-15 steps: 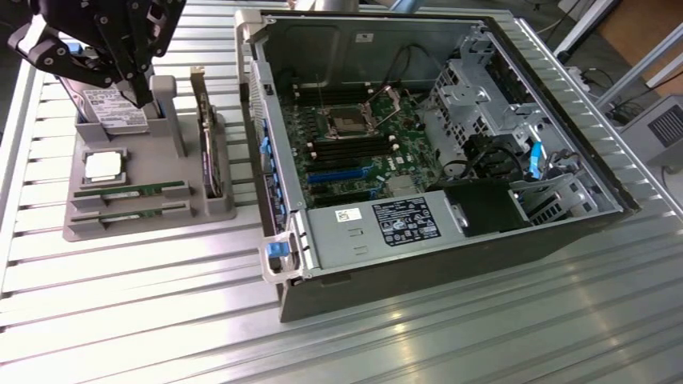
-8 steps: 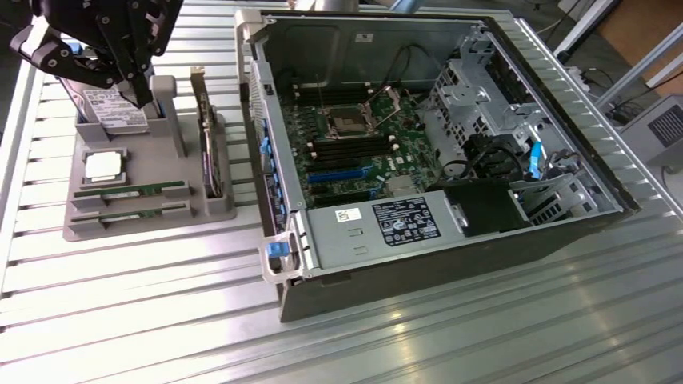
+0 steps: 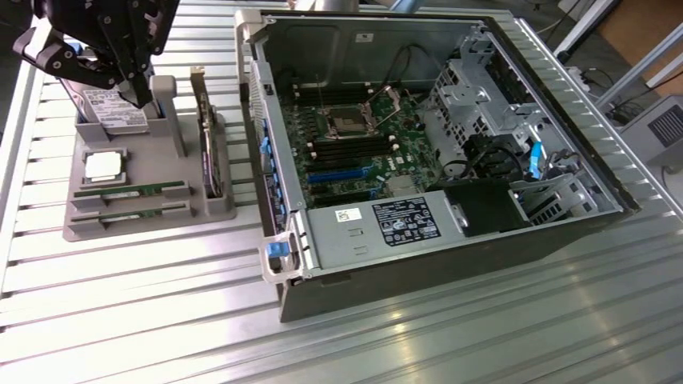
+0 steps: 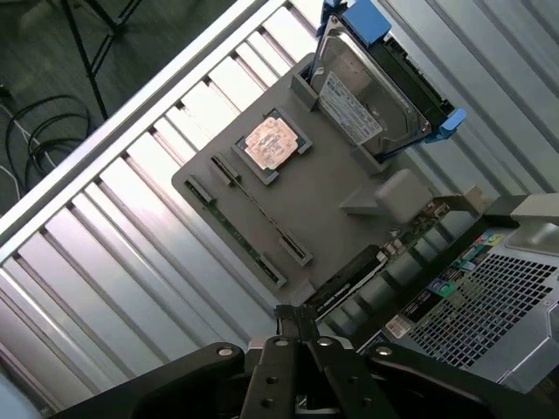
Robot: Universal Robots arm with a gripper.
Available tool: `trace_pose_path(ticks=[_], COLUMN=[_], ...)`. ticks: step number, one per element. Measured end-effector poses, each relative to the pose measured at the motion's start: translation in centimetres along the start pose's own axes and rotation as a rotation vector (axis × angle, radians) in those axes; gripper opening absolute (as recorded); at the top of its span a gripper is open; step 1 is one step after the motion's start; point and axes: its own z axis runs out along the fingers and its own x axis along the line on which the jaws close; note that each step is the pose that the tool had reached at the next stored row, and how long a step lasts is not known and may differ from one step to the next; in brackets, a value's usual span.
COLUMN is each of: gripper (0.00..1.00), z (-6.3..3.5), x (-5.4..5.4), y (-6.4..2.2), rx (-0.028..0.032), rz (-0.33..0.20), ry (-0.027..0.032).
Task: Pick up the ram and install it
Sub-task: 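Pick up the ram and move it above insertion slot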
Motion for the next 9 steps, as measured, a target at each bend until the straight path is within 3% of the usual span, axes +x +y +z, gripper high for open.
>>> trace_pose_path(ticks=[9], gripper=[0.1], z=[0.0], x=[0.0], y=[0.0], rx=[-0.0018], rz=[-0.072], ry=[0.0031])
